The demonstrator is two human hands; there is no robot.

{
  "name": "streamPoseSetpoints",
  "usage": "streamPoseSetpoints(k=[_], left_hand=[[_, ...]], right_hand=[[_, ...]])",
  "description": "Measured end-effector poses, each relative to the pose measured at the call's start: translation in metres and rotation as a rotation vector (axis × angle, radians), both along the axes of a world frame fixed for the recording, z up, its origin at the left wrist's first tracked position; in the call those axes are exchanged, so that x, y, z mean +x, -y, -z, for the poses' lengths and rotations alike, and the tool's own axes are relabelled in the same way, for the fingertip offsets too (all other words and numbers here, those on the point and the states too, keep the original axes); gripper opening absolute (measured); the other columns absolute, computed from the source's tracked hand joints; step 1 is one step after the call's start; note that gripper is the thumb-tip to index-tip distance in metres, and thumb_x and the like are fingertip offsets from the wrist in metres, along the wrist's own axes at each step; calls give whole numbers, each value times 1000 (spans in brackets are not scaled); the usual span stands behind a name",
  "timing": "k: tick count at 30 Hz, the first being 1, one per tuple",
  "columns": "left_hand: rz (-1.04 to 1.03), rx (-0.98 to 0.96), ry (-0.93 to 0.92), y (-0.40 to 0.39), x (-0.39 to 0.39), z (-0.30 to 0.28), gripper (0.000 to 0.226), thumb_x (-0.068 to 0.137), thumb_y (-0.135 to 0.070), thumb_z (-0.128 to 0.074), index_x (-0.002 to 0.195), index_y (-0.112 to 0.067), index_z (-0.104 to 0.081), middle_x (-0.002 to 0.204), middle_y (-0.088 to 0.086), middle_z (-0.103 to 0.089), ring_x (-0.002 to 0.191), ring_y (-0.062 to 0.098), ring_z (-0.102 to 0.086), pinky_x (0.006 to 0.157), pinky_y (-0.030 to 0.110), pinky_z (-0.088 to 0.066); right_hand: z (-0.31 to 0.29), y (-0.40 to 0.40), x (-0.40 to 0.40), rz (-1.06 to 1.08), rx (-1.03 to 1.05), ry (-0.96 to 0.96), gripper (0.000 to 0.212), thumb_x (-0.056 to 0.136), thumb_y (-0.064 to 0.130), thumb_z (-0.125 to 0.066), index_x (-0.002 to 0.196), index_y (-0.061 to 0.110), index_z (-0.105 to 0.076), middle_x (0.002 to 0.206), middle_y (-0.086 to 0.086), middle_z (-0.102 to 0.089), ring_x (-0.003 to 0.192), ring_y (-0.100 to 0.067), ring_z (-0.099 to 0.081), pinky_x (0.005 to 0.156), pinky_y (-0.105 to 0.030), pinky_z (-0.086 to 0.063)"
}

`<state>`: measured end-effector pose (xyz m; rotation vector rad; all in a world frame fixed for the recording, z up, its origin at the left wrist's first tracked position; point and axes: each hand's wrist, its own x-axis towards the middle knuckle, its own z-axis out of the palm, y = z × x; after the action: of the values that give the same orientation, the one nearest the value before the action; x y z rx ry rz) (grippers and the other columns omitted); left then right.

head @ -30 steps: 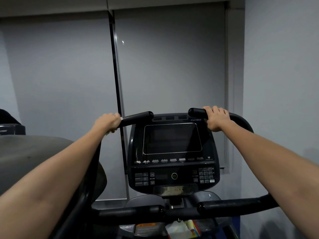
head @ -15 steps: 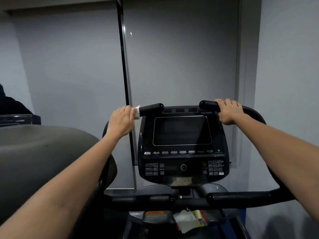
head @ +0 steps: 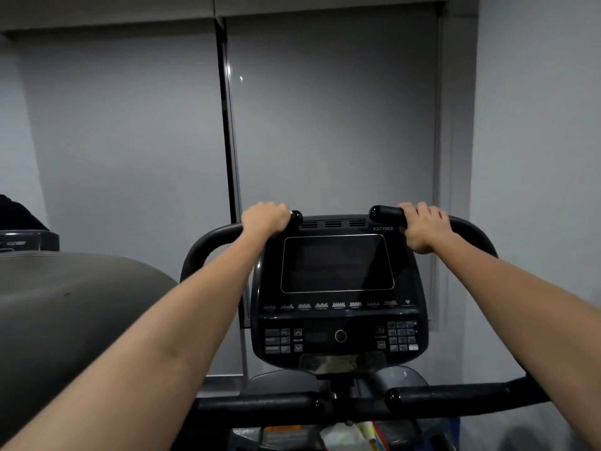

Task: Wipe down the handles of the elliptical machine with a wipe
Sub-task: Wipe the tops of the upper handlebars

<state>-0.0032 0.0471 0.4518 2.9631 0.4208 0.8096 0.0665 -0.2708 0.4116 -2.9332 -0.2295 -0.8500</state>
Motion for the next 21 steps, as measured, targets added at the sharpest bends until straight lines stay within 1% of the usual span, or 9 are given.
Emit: streamPoseSetpoints(k=[1, 4, 6, 8, 11, 14, 17, 19, 21], left_hand=[[42, 76, 59, 6, 8, 6, 46, 99, -29, -23, 110, -11, -63, 119, 17, -66, 106, 37, -61, 78, 39, -39], [193, 295, 277, 5, 6, 31, 48, 102, -40, -16, 91, -14, -55, 88, 8, -66, 79, 34, -61, 65, 37, -42], [271, 419, 377, -14, -6, 53, 42, 104, -43, -24, 102, -16, -56, 90, 3, -60, 79, 27, -57, 71, 38, -44], [276, 467, 448, -46, -18, 70, 35, 105, -39, -33, 118, -13, -53, 100, 3, -58, 86, 25, -55, 81, 37, -44], [208, 405, 504, -83, -42, 76, 37, 106, -40, -30, 104, -11, -53, 89, 4, -56, 76, 25, -53, 71, 34, -41], [56, 163, 432, -96, -53, 63, 50, 105, -41, -22, 84, -10, -55, 73, 5, -56, 67, 30, -53, 60, 33, -35], [-2, -348, 83, -101, -50, 28, 46, 96, -31, -29, 81, -3, -62, 64, 10, -66, 56, 29, -57, 58, 32, -41], [20, -701, -202, -92, -53, 3, 42, 92, -28, -30, 81, -2, -60, 58, 11, -57, 46, 24, -50, 54, 28, -40], [-29, -699, -389, -79, -50, -12, 41, 91, -27, -30, 75, -3, -59, 56, 10, -52, 45, 22, -45, 56, 28, -38]], right_hand=[[1, 0, 0, -1, 0, 5, 61, 96, 27, -48, 150, 29, -19, 139, -11, -38, 133, -34, -35, 116, -43, -20], [2, 1, -1, -16, 2, 21, 58, 99, 30, -45, 151, 29, -19, 139, -12, -39, 132, -34, -36, 116, -44, -20], [3, 3, -1, -32, 4, 33, 56, 100, 31, -44, 151, 29, -20, 139, -12, -39, 132, -35, -36, 115, -45, -20], [4, 5, 0, -39, 0, 39, 56, 100, 32, -43, 151, 28, -20, 139, -13, -40, 132, -35, -37, 115, -45, -21], [5, 5, 2, -41, -4, 42, 56, 100, 33, -44, 151, 28, -20, 140, -13, -40, 132, -35, -37, 115, -46, -22], [4, 5, 1, -49, 7, 34, 55, 101, 34, -45, 150, 28, -21, 140, -13, -40, 133, -36, -36, 115, -47, -21], [3, 4, 0, -41, -3, 37, 57, 99, 30, -46, 150, 27, -20, 139, -13, -39, 132, -36, -36, 115, -46, -21], [3, 2, 0, -31, -8, 49, 57, 98, 29, -47, 149, 28, -21, 137, -13, -40, 131, -37, -37, 115, -46, -21], [5, 2, 2, -28, -8, 52, 56, 98, 30, -46, 149, 28, -21, 136, -13, -40, 130, -36, -37, 115, -46, -21]])
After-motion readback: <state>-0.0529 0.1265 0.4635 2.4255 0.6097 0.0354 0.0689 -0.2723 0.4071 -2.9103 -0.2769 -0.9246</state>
